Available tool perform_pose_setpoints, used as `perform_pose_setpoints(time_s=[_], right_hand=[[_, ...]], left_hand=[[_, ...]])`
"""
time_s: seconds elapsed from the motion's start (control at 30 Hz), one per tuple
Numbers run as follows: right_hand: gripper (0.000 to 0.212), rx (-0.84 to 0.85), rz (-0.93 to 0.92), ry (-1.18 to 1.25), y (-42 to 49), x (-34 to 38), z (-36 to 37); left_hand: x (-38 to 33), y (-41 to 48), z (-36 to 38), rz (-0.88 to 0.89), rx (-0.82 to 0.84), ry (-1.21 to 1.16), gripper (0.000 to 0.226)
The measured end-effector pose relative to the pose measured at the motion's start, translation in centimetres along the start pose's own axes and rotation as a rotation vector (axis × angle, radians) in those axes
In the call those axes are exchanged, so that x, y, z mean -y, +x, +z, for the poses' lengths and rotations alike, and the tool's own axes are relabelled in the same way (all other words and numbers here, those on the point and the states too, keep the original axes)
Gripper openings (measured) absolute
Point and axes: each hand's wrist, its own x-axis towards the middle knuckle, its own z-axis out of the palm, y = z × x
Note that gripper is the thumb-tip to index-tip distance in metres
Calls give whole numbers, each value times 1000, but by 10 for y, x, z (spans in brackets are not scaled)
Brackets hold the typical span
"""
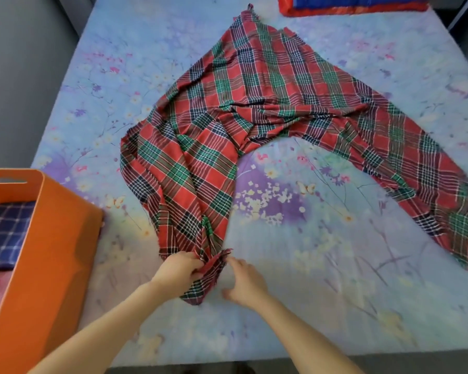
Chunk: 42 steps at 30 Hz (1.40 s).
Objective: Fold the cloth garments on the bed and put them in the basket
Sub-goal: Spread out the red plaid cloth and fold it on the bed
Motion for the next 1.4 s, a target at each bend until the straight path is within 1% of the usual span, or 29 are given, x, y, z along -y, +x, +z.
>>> perform_pose_setpoints(time_s=[0.03, 0.07, 0.1, 0.2, 0.23, 0.3, 0.37, 0.47, 0.57, 0.63, 0.67, 0.73, 0.8, 0.83, 0.87, 0.93, 1.0, 1.1, 1.17, 1.2, 1.27, 1.3, 1.37, 1.4], right_hand=[[83, 10, -50, 96, -4, 8, -15], [86, -4, -114, 158, -9, 17, -29], [82, -35, -165, 199, -13, 27, -44], [49, -216, -269, 197, -37, 52, -91], [39, -270, -277, 191, -48, 59, -106], [26, -347, -296, 243, -73, 67, -133], [19, -389, -298, 318, -107, 81, -157], [6, -443, -338, 338, -162, 111, -186], [14, -524, -374, 323, -211, 142, -204], [8, -560, -403, 380, -243, 160, -214], [10, -562, -416, 446, -253, 167, -219], [19, -611, -420, 615, -277, 186, -230], [18, -687, -391, 852, -291, 203, -244], [19, -708, -383, 991, -298, 211, -253], [19, -706, -392, 1125, -304, 220, -262], [16, -659, -447, 1315, -317, 234, -281], [17, -629, -497, 1390, -326, 246, -297], [23, -571, -562, 1480, -337, 259, -319], [23, -513, -580, 1511, -343, 263, -330], [24, -484, -590, 1513, -347, 264, -337], [26, -439, -642, 1517, -354, 261, -355], [25, -431, -683, 1523, -356, 258, -365], [20, -428, -765, 1532, -357, 245, -385], [18, -418, -796, 1512, -356, 235, -393]], left_hand=[[-8, -3, -14, 28, -68, -37, 21], [-19, -8, -30, 60, -119, -63, 19], [-30, -11, -45, 105, -166, -85, 18], [-61, -25, -92, 230, -275, -81, 24], [-69, -32, -109, 245, -327, -58, 24], [-83, -48, -141, 218, -398, -69, 21], [-96, -69, -169, 214, -475, -116, 20], [-119, -109, -206, 258, -593, -134, 18], [-137, -147, -239, 345, -734, -131, 15], [-147, -170, -262, 394, -815, -124, 15], [-151, -176, -271, 408, -853, -134, 14], [-158, -195, -287, 422, -988, -153, 13], [-160, -207, -296, 335, -1180, -186, 16], [-161, -215, -299, 276, -1258, -224, 18], [-161, -221, -299, 235, -1300, -274, 20], [-168, -229, -298, 226, -1265, -329, 20], [-177, -232, -296, 284, -1164, -327, 20], [-201, -233, -303, 321, -1090, -407, 38], [-222, -233, -314, 274, -1099, -445, 43], [-233, -233, -320, 246, -1112, -461, 39], [-254, -228, -335, 213, -1163, -528, 19], [-260, -223, -343, 189, -1193, -553, 14], [-266, -214, -363, 132, -1239, -625, 23], [-265, -211, -374, 122, -1254, -703, 23]])
